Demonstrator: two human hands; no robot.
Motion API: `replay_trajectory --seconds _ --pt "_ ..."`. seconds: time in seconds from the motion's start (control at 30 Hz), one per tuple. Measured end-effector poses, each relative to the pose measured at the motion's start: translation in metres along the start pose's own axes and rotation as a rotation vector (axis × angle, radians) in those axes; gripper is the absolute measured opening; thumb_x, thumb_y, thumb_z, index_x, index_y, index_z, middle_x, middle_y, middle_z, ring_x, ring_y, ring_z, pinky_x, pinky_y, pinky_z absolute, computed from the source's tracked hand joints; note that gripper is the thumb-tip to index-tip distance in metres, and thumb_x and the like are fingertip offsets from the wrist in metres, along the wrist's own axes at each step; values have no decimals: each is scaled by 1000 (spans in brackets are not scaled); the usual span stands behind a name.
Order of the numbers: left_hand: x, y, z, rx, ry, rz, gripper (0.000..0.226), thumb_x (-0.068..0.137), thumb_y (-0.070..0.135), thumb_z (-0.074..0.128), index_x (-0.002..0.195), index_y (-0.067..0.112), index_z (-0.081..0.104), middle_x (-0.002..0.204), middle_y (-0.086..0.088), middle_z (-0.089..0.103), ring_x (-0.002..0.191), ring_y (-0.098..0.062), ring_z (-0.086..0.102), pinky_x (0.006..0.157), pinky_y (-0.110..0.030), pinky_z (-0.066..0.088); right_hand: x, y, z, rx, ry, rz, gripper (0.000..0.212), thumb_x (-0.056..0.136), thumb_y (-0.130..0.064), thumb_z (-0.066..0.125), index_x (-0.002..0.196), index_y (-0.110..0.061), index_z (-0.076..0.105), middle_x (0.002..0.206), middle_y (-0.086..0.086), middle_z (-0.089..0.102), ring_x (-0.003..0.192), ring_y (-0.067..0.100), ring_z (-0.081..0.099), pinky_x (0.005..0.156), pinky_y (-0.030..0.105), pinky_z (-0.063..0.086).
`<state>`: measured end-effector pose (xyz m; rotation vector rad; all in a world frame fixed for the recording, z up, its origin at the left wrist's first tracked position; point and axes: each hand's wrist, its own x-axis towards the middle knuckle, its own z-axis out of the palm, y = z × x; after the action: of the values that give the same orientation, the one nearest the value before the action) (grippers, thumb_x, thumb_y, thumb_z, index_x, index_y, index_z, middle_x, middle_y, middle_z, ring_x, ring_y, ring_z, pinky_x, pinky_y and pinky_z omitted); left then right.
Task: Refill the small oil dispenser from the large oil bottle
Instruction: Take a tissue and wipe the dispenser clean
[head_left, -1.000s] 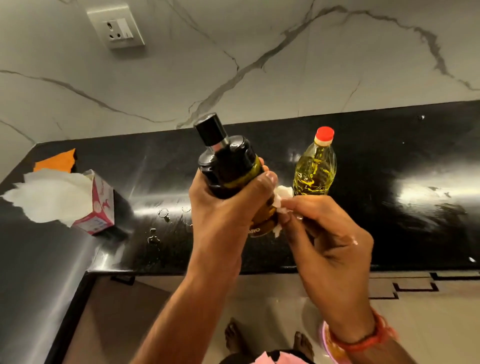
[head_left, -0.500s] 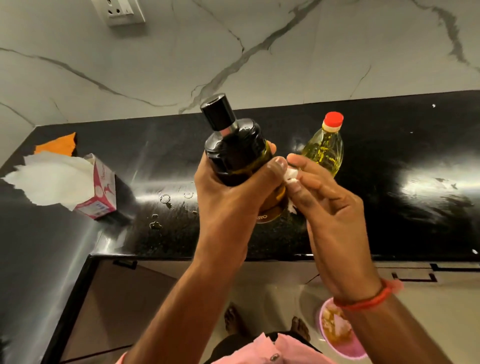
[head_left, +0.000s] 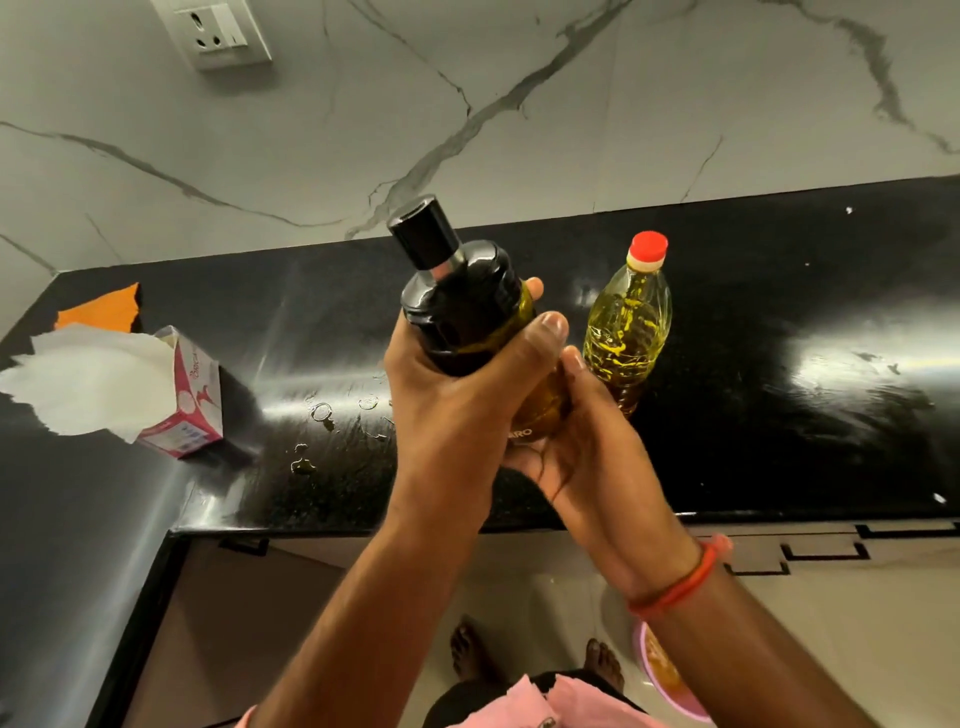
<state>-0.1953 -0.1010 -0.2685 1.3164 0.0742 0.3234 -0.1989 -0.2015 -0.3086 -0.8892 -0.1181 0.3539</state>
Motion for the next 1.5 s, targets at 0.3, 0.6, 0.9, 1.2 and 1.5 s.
replay_trajectory --seconds 0.3,0.6,0.9,1.2,1.5 --pt "1 -20 -2 198 -92 72 45 76 3 86 110 1 56 95 -15 67 84 -17 68 76 -27 57 14 10 1 -41 254 107 42 108 -36 44 89 -24 79 90 3 78 81 14 73 62 30 56" --pt "5 -32 -3 292 106 166 46 78 10 87 111 7 55 87 1 63 77 -13 66 73 -35 59 5 21 -4 -31 245 160 42 110 -32 41 95 -10 73 71 -2 73 67 7 72 60 24 57" --pt "-3 -44 -2 186 125 104 43 76 6 87 105 5 57 86 -7 65 75 -11 65 71 -25 56 7 24 5 404 312 237 45 107 -38 45 107 -11 81 117 12 76 109 19 74 96 33 52" --pt "3 -38 -10 160 61 1 45 77 15 87 108 5 56 88 -16 66 78 -22 66 73 -38 59 3 33 -1 331 298 229 26 92 -33 63 95 -15 82 100 20 57 83 18 61 72 26 61" --pt "36 -15 -59 275 -614 -34 63 68 9 85 127 14 63 128 -12 66 116 -29 64 99 -41 55 12 14 -28 75 230 315 48 83 -46 68 105 -3 70 72 8 70 65 13 71 65 24 63"
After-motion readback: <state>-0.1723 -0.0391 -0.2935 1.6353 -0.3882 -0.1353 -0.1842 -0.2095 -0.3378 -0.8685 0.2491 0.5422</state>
